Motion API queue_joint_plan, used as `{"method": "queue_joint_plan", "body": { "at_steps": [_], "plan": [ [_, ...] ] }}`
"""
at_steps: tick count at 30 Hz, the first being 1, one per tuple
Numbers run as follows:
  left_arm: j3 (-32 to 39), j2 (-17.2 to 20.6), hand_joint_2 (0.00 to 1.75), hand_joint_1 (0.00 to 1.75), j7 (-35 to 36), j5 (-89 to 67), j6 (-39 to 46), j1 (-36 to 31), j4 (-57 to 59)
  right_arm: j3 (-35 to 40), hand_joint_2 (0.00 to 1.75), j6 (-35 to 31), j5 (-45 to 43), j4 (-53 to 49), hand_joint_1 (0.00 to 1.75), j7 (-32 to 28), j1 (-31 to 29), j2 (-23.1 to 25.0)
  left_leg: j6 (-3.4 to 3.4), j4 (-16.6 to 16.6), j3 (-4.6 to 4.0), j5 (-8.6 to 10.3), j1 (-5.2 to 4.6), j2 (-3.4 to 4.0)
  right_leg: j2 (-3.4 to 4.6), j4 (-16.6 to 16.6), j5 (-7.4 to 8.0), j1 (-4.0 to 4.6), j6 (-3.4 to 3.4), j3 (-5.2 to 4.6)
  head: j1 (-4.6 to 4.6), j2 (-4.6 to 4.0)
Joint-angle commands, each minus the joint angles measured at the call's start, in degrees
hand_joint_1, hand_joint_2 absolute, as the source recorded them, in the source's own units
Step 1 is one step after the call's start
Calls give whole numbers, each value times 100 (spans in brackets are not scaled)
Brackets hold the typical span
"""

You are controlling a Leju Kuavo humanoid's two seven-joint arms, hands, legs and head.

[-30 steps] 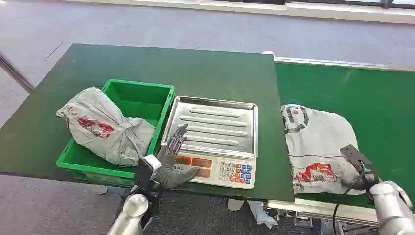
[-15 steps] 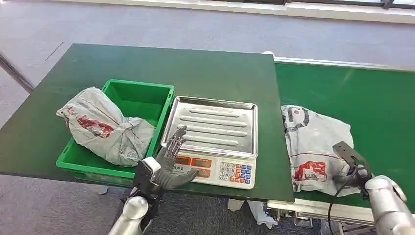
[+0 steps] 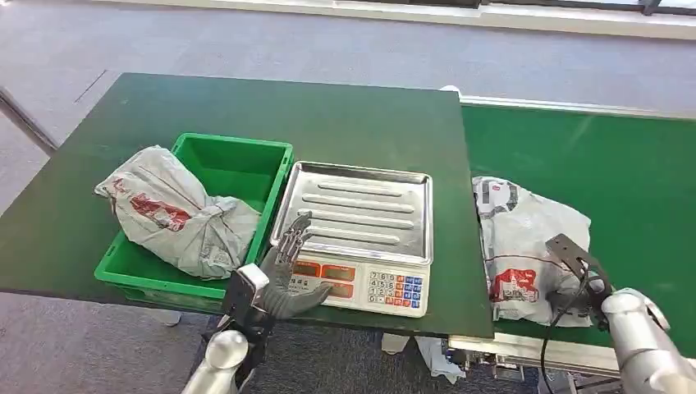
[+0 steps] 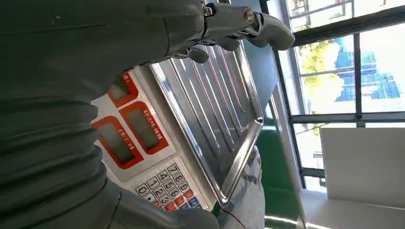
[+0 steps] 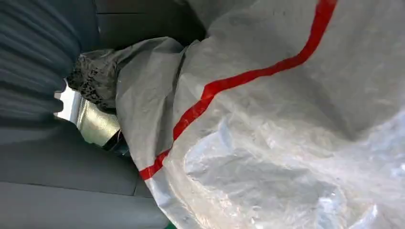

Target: Moved the parcel from conveyor to table for the left to box.

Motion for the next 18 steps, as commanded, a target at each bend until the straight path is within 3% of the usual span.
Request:
{"method": "queue_joint_plan", "body": {
  "at_steps": [1,4,5,9,18],
  "plan": [
    [233,156,175,0,88,52,157,185,-246,-657,175,-920,-1005,-89,175,-1749,-429,447,-7,-6,12,-4,0,26,30,-2,3,0,-8,1,2,0],
    [279,128,175,0,87,62,197,341,-441,-1194,175,-1018,-2072,-711,175,-3327,-441,798,-6,-3,-1,-5,2,38,41,1,7,1,-7,-9,2,0],
    [277,102,175,0,88,51,216,328,-426,-1188,175,-985,-2606,-1477,175,-3710,-223,1055,-10,-9,9,-7,1,53,59,-1,9,1,-11,-5,2,0],
    [230,103,175,0,64,26,244,153,-223,-533,175,-804,-3917,-4137,175,-3418,831,1645,-9,-9,5,-1,7,24,27,-3,5,6,-10,-4,2,0],
    [240,100,175,0,58,25,259,155,-221,-301,175,-935,-4177,-4039,175,-3404,876,1487,-8,-10,13,-1,10,10,14,-7,-2,9,-15,8,2,0]
  ]
}}
